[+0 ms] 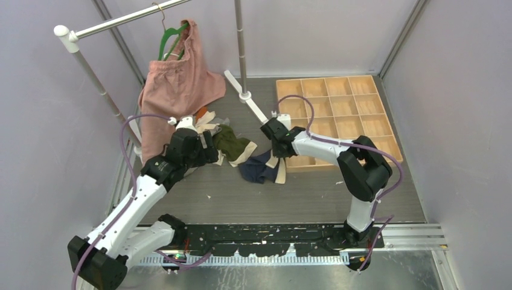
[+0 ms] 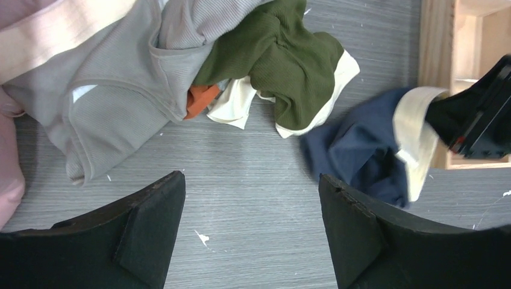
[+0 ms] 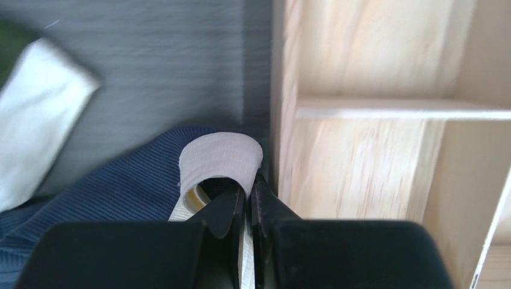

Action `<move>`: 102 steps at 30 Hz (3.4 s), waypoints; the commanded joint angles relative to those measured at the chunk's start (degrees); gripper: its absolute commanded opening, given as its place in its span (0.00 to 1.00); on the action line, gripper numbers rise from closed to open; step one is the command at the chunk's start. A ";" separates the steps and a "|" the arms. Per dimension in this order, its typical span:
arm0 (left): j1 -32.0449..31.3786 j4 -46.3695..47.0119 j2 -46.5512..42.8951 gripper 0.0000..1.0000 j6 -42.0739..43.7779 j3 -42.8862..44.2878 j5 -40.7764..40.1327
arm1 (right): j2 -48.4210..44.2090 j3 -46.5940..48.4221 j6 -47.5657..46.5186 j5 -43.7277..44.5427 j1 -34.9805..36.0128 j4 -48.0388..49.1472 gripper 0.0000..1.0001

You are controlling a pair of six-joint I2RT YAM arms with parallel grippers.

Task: Roll the underwear
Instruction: Place the underwear at the center of the board.

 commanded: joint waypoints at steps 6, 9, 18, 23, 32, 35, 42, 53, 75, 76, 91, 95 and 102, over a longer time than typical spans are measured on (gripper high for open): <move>-0.15 4.20 1.79 0.82 1.15 -0.28 4.23 | -3.75 -2.00 -4.15 9.75 -12.78 -6.10 0.01; -0.15 4.66 2.13 0.82 1.60 -0.28 5.23 | -4.28 -1.49 -4.64 10.41 -14.39 -6.49 0.01; -7.24 6.74 3.63 0.87 6.17 0.37 7.25 | -17.43 -3.35 -5.33 -9.93 -10.92 -8.74 0.01; -17.36 11.85 4.53 0.91 7.04 -1.88 4.65 | -22.60 -6.64 -2.90 -26.69 -9.40 -8.75 0.02; -25.91 24.76 7.54 1.00 10.03 -5.06 1.10 | -26.03 -10.98 3.29 -36.99 -8.49 -3.70 0.04; -27.48 28.14 10.43 1.00 11.18 -6.08 0.42 | -26.02 -11.58 3.99 -37.12 -8.50 -3.33 0.04; -33.06 43.05 15.98 1.00 18.91 -11.73 0.67 | -27.11 -12.80 4.32 -37.33 -8.51 -3.15 0.04; -34.98 50.06 29.20 0.76 28.07 -9.91 -7.82 | -27.72 -12.71 4.24 -37.88 -8.53 -3.88 0.05; -34.56 24.88 20.78 0.01 23.37 0.45 -14.42 | -34.05 -18.36 0.86 -30.76 -8.50 -3.49 0.24; -34.33 22.56 19.72 0.01 22.66 1.29 -14.77 | -34.79 -18.91 0.37 -30.83 -8.47 -2.85 0.29; -29.28 4.61 17.55 0.01 16.82 8.75 -19.90 | -45.77 -32.89 -1.00 -34.80 -8.52 11.59 0.74; -28.95 4.19 17.30 0.01 16.31 8.68 -20.12 | -44.88 -35.20 -1.60 -35.83 -8.50 15.39 0.76; -25.47 2.72 17.62 0.01 15.03 9.37 -20.35 | -43.66 -37.92 -4.26 -36.67 -1.88 23.83 0.77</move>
